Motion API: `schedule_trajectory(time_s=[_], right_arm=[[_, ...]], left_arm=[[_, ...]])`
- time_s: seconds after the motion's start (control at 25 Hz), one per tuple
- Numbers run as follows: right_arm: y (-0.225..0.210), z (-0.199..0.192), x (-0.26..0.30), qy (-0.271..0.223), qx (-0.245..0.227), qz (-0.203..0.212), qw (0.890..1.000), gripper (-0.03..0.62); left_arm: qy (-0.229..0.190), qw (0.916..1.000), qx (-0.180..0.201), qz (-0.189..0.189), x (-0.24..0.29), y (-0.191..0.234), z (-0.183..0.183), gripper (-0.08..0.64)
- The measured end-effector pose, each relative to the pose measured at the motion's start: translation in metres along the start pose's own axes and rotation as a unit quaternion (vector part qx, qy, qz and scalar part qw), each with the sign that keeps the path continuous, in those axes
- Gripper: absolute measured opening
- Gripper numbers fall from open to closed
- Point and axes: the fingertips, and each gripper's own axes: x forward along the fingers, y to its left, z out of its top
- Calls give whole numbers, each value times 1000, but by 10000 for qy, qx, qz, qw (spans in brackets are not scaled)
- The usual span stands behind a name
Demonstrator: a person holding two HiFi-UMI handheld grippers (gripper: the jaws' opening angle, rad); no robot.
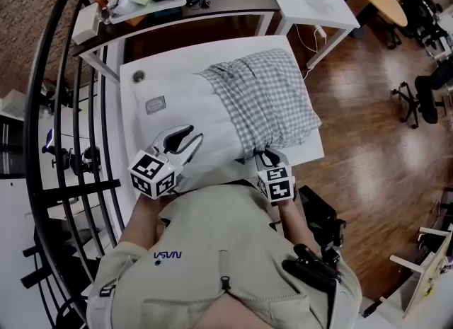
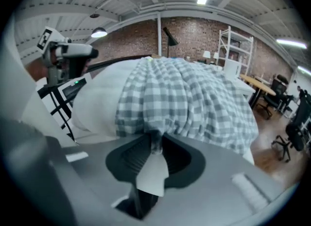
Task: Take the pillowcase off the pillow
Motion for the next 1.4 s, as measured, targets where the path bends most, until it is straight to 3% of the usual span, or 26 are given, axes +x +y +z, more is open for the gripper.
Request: schedule_trajectory(time_s=[0.16, 0.36, 0.44, 0.56, 0.72, 0.84, 0.96, 1.12, 1.28, 1.36, 1.4], right_arm=[[24, 35, -25, -421, -302, 812, 9953, 78], [45, 88, -59, -1210, -714, 1543, 9780, 78], [46, 107, -65, -1487, -728, 1598, 9732, 77], [40, 130, -60, -1716, -705, 1486, 9713, 77], [29, 158, -53, -1989, -683, 1303, 9689, 77], [17, 183, -46, -2094, -811, 1048, 9688, 77], [7, 213, -35, -2150, -976, 755, 9688, 96], [-3, 241, 7, -1801, -1410, 466, 9724, 172], [10, 232, 63, -759, -2013, 595, 9748, 233], [18, 222, 81, -372, -2439, 582, 9673, 221], [19, 220, 85, -305, -2602, 459, 9640, 137]], left_arm=[[9, 9960, 512, 736, 29, 41, 15, 190], [122, 9845, 1029, 1416, 70, 89, 38, 290], [408, 9807, 1104, 1560, 87, 109, 33, 322], [1165, 9768, 918, 1546, 108, 129, 2, 331], [1525, 9759, 865, 1298, 114, 109, -19, 194], [1482, 9754, 1150, 1156, 107, 72, -22, 63], [1196, 9768, 1382, 1116, 94, 35, -26, 26], [808, 9799, 1429, 1137, 74, 5, -30, 21], [515, 9836, 1375, 1046, 61, -9, -29, 17], [414, 9837, 1431, 1010, 55, -14, -22, 15], [350, 9843, 1422, 988, 52, -17, -19, 15]])
